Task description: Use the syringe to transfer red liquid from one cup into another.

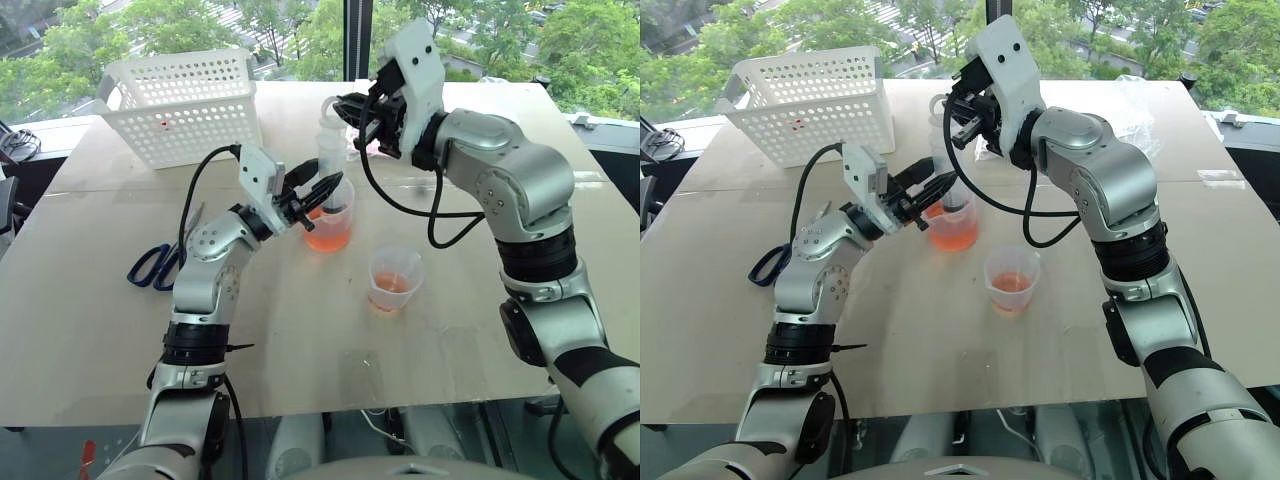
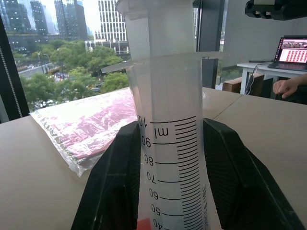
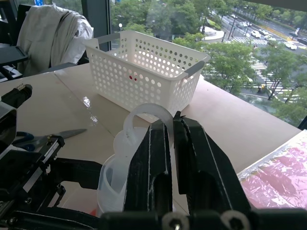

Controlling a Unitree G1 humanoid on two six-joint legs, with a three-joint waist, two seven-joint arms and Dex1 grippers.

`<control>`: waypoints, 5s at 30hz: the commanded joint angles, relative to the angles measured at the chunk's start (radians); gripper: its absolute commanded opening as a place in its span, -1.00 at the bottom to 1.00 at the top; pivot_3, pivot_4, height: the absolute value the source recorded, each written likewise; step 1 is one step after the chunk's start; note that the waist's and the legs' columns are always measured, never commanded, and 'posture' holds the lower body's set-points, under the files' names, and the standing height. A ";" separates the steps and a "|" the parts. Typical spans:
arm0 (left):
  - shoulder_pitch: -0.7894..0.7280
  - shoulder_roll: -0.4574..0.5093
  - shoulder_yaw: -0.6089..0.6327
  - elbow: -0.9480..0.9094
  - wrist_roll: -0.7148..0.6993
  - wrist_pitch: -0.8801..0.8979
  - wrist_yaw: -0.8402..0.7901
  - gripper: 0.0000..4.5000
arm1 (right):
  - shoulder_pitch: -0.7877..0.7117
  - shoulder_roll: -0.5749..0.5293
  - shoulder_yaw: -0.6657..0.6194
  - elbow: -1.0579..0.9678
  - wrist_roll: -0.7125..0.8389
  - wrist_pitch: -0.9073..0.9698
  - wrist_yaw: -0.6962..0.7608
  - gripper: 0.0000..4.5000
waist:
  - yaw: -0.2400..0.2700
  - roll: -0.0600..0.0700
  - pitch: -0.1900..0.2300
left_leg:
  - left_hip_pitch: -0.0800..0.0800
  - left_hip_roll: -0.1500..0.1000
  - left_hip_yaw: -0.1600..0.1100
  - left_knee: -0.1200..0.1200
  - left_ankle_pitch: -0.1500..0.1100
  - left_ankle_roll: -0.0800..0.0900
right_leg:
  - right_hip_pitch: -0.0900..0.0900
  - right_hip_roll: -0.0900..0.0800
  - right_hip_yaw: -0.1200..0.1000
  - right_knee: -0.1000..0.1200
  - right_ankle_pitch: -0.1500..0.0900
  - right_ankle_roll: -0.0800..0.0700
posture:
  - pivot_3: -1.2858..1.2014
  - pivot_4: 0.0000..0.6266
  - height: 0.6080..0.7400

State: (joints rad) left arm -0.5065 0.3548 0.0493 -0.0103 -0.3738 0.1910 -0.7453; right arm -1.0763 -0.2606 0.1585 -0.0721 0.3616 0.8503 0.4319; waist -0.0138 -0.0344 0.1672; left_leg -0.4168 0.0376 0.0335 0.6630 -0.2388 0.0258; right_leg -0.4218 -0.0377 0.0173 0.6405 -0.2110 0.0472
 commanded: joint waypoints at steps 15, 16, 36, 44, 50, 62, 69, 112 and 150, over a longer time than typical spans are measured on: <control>-0.034 -0.012 0.029 -0.053 -0.057 -0.009 -0.002 -0.41 | 0.059 -0.075 -0.091 -0.143 0.098 -0.045 0.158 0.04 | 0.001 0.000 0.000 | 0.000 0.000 0.000 -0.003 0.000 0.000 | 0.000 0.000 -0.001 -0.002 0.000 0.000 | 0.03 -0.52 1.00; -0.038 -0.013 0.038 -0.054 -0.067 0.006 0.006 -0.41 | 0.083 -0.097 -0.093 -0.160 0.092 -0.089 0.189 0.04 | 0.001 0.000 0.000 | 0.000 0.000 0.000 -0.003 0.000 0.000 | 0.000 0.000 -0.001 -0.002 0.000 0.000 | 0.03 -0.52 1.00; -0.086 0.057 0.140 -0.041 -0.189 0.125 0.002 -0.41 | 0.823 -0.533 -0.534 -0.509 0.493 -0.093 0.551 0.92 | 0.005 0.000 0.001 | 0.000 -0.001 -0.001 -0.004 0.000 0.000 | 0.001 0.000 -0.001 -0.005 0.000 0.000 | 0.03 -0.52 1.00; -0.113 0.067 0.149 -0.019 -0.201 0.143 -0.010 -0.41 | 1.000 -0.577 -0.682 -0.593 0.560 -0.116 0.545 0.97 | 0.006 0.000 0.001 | 0.002 -0.001 -0.001 -0.003 0.000 0.000 | 0.002 0.000 0.000 -0.005 0.000 0.001 | 0.03 -0.52 1.00; -0.219 0.049 0.192 -0.068 -0.405 0.329 0.004 -0.41 | 1.055 -0.598 -0.750 -0.629 0.603 -0.108 0.470 0.97 | 0.011 0.000 0.001 | 0.001 -0.001 -0.001 -0.002 0.000 0.000 | 0.003 0.000 -0.001 -0.005 0.000 0.001 | 0.03 -0.52 1.00; -0.154 0.037 -0.001 -0.240 -0.486 0.437 -0.163 -0.41 | 1.113 -0.663 -0.833 -0.665 0.669 -0.096 0.379 0.97 | 0.011 0.000 0.001 | 0.002 -0.001 -0.001 -0.002 0.000 0.000 | 0.004 0.001 0.000 -0.005 0.000 0.001 | 0.03 -0.52 1.00; -0.101 0.039 -0.115 -0.208 -0.358 0.317 -0.288 -0.41 | 1.103 -0.699 -0.837 -0.683 0.700 -0.070 0.280 0.97 | 0.012 0.000 0.001 | 0.002 -0.001 -0.002 0.001 0.000 0.000 | 0.005 0.001 0.000 -0.004 -0.002 -0.002 | 0.03 -0.52 1.00; -0.046 -0.054 -0.233 -0.135 -0.101 0.034 -0.362 -0.41 | 0.528 -0.836 -0.369 -0.674 1.168 -0.012 -0.555 -0.36 | 0.026 0.001 0.000 | 0.001 0.001 -0.002 0.003 0.000 0.000 | 0.006 0.001 0.001 -0.006 -0.002 -0.003 | 0.03 -0.52 1.00; -0.032 -0.105 -0.200 -0.222 -0.170 0.130 -0.295 -0.41 | 0.550 -0.679 -0.111 -0.678 0.830 0.065 -0.116 -0.98 | 0.026 0.001 0.000 | 0.001 0.001 -0.002 0.003 0.000 0.001 | 0.006 0.001 0.001 -0.006 -0.002 -0.003 | 0.03 -0.52 1.00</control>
State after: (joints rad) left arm -0.5000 0.2896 -0.1699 -0.1140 -0.4725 0.3471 -1.0522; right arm -0.5560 -0.9467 -0.0330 -0.7021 1.1853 0.8853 0.2577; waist 0.0121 -0.0331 0.1674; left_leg -0.4162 0.0387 0.0317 0.6661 -0.2391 0.0263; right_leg -0.4159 -0.0368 0.0187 0.6348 -0.2134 0.0438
